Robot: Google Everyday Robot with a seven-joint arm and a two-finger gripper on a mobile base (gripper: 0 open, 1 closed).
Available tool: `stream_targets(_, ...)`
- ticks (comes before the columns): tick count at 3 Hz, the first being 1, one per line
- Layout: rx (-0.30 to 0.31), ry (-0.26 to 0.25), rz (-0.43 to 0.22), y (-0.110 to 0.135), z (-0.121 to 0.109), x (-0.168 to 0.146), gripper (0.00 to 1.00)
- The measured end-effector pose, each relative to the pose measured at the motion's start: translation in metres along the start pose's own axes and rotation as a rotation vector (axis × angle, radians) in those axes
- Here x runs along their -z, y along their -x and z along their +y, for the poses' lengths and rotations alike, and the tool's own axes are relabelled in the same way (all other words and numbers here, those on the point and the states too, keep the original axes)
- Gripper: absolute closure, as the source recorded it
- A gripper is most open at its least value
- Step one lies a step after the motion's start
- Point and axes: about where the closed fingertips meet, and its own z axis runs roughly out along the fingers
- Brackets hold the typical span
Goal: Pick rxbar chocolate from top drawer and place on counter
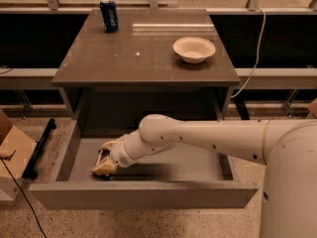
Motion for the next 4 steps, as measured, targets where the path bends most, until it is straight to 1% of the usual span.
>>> stream_targets(1,0.000,0.000,0.000,0.002,0.000,0.001,1.00)
stream_targets(3,0.000,0.000,0.000,0.002,0.000,0.002,1.00)
stream_targets(4,0.075,-0.040,-0.111,0.048,-0.009,0.089,1.00)
